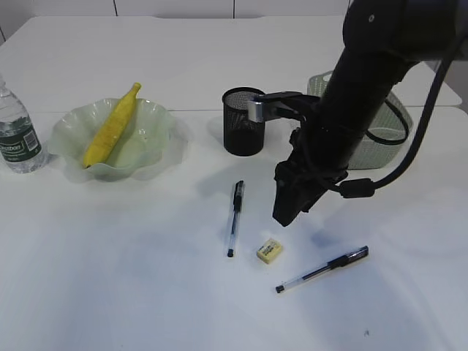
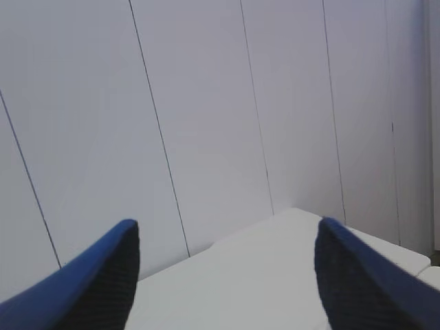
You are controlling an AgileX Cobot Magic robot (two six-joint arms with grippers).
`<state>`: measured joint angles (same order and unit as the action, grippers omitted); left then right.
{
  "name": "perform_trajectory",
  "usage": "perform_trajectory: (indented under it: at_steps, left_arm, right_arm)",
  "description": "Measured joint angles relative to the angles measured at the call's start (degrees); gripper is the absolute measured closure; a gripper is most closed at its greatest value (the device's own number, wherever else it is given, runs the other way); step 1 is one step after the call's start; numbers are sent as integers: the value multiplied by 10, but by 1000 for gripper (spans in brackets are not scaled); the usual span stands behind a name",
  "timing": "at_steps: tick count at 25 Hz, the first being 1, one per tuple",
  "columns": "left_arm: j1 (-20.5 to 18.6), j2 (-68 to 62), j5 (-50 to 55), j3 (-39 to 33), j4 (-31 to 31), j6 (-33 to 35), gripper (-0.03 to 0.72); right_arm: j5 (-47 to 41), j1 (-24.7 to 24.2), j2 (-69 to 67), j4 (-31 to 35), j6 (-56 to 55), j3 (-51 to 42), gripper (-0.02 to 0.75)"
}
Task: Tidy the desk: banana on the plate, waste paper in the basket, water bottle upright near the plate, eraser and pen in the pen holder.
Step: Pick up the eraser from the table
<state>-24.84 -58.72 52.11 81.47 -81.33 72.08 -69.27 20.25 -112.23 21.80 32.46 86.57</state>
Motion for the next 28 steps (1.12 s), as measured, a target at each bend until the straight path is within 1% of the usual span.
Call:
perform_trajectory:
  at_steps: [4, 8, 12, 17, 22, 28]
  left_arm:
    - [0, -1, 0, 0, 6, 0, 129]
    - [0, -1, 0, 0, 13, 0, 129]
    - [0, -1, 0, 0, 14, -2, 129]
    - [0, -1, -1, 0, 15, -7, 129]
    - [0, -1, -1, 0, 15, -11, 129]
    - [0, -1, -1, 0, 15, -14, 129]
  right_arm:
    - [14, 9, -22, -13, 4, 0, 314]
    - [19, 16, -51, -36, 4, 0, 313]
    - [27, 16, -67, -40, 4, 0, 310]
    - [42, 32, -80, -51, 4, 0, 309]
    - [66, 48, -82, -64, 4, 20, 307]
    - [77, 49, -85, -66, 4, 42, 308]
